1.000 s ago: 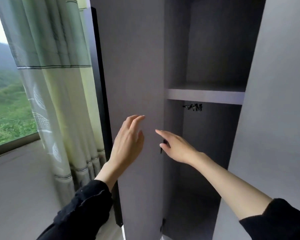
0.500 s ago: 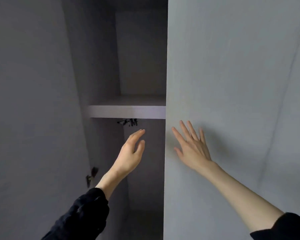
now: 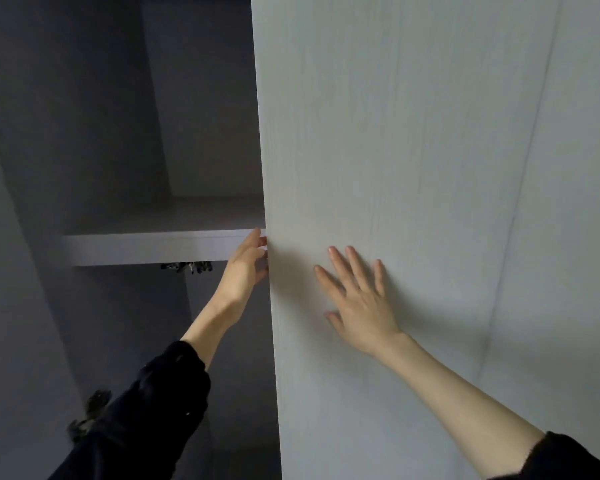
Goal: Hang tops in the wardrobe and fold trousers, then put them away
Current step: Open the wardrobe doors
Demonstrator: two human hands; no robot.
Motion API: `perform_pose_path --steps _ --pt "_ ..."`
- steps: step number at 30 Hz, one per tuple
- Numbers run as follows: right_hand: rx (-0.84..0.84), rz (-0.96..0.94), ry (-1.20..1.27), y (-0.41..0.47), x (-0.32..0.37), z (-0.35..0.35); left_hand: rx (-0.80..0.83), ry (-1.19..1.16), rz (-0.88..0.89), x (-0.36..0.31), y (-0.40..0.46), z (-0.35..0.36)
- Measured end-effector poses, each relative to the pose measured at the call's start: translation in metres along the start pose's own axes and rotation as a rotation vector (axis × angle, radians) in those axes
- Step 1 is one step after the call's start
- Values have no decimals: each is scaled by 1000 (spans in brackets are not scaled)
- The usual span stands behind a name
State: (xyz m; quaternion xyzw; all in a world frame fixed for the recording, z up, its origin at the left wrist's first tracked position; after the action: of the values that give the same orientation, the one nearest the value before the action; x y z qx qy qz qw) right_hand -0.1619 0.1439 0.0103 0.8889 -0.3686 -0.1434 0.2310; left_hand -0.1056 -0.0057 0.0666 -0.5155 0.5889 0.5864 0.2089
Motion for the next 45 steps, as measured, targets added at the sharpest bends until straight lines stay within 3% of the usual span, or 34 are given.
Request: perform_pose_path --steps 4,9,16,25,32,39,45 --pt "37 83 271 -10 9 -12 9 -129 -61 0 -5 -10" --pt "-100 159 680 -45 34 -44 110 -194 -69 -11 -38 -11" --pt "-91 394 1007 -136 58 -86 390 -258 8 -60 -105 20" --pt "-90 599 1474 -241 50 -138 620 -227 58 -122 -164 90" --pt "-66 739 1702 -322 -3 -180 752 -170 68 -176 -213 202" --pt "-136 917 1560 -374 -63 -204 880 -301 -35 -203 -245 291" --pt "-222 987 1415 -386 -91 -214 966 -260 30 -205 -257 323"
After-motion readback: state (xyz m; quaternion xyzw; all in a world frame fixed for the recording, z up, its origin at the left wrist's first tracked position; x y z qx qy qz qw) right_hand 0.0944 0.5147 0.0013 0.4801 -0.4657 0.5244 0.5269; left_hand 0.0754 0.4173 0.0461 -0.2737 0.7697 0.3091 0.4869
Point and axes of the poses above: each hand's wrist, its own y-axis towards the middle knuckle, its own z-axis out of the palm, x = y × z, the point moved 8 cm from there along y, towards the middle knuckle, and after that the axes turned 11 degrees about y, right-handed, at the moved point
